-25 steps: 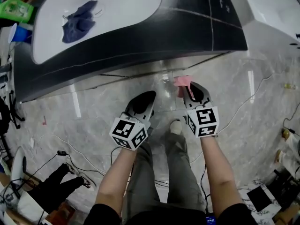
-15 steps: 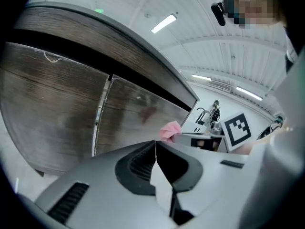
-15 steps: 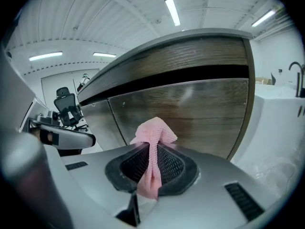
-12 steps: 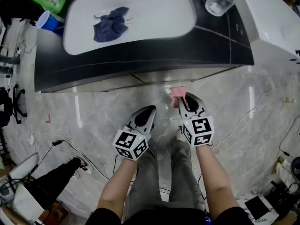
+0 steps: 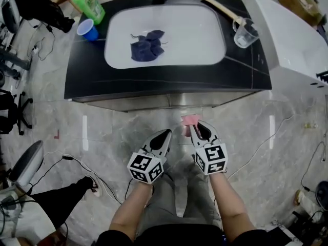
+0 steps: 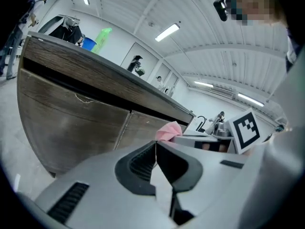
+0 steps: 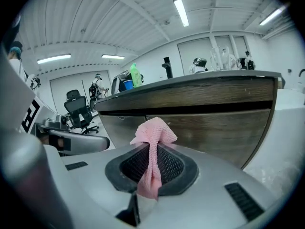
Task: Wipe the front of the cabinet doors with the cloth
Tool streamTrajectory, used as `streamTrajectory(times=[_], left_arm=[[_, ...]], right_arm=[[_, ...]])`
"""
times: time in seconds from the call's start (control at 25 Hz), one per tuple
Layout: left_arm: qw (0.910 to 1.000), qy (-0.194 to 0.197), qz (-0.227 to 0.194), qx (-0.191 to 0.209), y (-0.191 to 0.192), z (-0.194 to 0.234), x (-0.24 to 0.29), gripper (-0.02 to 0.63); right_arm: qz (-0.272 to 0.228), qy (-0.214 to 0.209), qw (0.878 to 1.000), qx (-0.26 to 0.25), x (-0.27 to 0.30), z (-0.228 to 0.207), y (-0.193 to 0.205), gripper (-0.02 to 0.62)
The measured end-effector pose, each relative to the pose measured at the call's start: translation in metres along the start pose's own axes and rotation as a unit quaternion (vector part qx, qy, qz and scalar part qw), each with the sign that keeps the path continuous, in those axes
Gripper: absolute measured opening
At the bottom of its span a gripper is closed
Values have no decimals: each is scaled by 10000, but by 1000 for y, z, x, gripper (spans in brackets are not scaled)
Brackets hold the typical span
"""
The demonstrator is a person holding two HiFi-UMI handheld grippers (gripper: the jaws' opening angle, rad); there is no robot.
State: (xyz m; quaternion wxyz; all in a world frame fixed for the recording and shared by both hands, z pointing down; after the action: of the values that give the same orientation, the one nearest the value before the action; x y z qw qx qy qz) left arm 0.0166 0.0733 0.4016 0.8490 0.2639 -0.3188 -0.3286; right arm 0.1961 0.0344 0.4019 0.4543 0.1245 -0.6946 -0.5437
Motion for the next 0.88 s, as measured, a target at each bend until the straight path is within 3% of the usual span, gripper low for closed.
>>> streamTrajectory(times=[0.32, 0.64, 0.88], left_arm=[[9998, -108, -144, -87, -12, -16, -38, 9], [9998, -30, -170, 125, -27, -43, -69, 9], [9993, 56, -145, 345, -36, -59, -90, 9]], right_arm=[[-54, -123, 9998, 118, -23, 29, -30, 54], [-47, -346, 9994, -63, -53, 58, -57, 54], [67, -202, 9997, -108, -72, 66, -71, 54]])
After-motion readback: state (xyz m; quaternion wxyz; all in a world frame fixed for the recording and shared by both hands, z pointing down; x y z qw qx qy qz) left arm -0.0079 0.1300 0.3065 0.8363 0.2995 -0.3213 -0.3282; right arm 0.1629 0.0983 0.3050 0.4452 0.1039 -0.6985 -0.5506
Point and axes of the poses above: the fingertips, and each gripper's own axes: x forward along the fingers, z to its left, y out of its underside, the point moved 9 cm from there along -x, backward along the fingers, and after that the axes turned 14 degrees about -x, right-handed, at the moved point
